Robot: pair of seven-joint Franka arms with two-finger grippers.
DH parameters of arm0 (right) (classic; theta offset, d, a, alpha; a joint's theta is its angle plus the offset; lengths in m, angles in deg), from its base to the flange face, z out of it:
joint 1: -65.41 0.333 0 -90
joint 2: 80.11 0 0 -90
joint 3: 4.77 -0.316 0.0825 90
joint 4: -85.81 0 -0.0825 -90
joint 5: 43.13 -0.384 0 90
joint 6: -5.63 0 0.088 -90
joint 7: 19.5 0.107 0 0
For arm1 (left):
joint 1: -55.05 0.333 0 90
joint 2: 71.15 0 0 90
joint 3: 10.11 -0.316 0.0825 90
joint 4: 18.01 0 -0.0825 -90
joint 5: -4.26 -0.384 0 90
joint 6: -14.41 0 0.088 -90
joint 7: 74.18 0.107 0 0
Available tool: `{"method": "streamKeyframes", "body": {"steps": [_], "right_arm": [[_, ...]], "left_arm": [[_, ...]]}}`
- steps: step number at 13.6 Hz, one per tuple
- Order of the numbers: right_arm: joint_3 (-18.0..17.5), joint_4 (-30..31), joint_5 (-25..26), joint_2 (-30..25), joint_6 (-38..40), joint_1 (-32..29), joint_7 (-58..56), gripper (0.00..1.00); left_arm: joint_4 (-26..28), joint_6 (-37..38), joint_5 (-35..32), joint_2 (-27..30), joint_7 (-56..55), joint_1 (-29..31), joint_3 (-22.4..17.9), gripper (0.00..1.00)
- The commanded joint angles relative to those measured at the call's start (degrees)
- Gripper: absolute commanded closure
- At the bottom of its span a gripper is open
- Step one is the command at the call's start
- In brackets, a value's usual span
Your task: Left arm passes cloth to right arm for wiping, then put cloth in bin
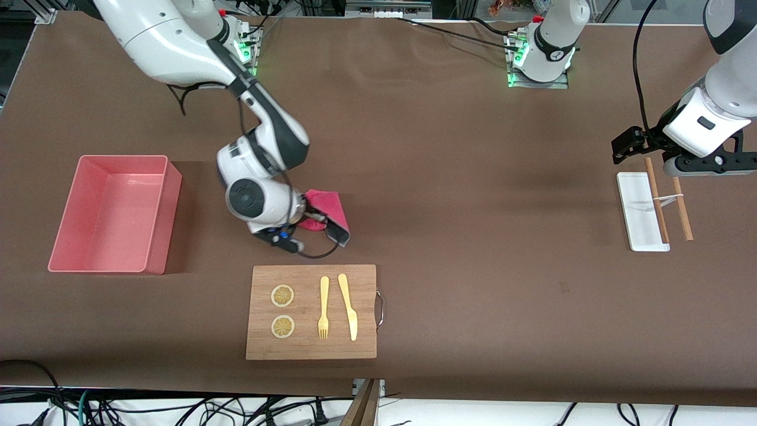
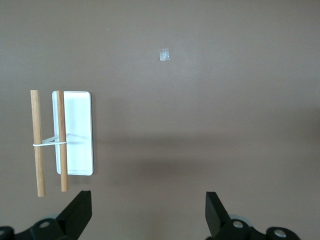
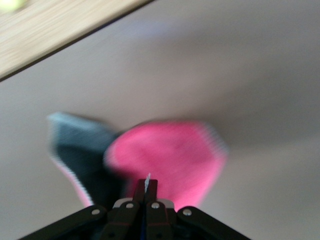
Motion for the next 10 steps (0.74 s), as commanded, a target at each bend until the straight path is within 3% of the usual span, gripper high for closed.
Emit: {"method": "streamKeyframes", "body": {"steps": [1, 6, 10], "right_arm": [[5.0, -0.4, 0.4, -1.8, 5.7, -0.9, -11.2, 1.00], [15.3, -0.4, 0.3, -3.6, 11.2, -2.5, -32.2, 1.00], [19.2, -0.7, 0.3, -6.1, 14.7, -3.6, -42.4, 1.00]], "left_arm": [[-0.9, 0.2, 0.9, -0.2, 1.1, 0.6, 0.5, 0.00], [-0.9, 0.2, 0.9, -0.2, 1.2, 0.6, 0.6, 0.00], [-1.0, 0.2, 0.9, -0.2, 1.2, 0.5, 0.5, 0.00]]}}
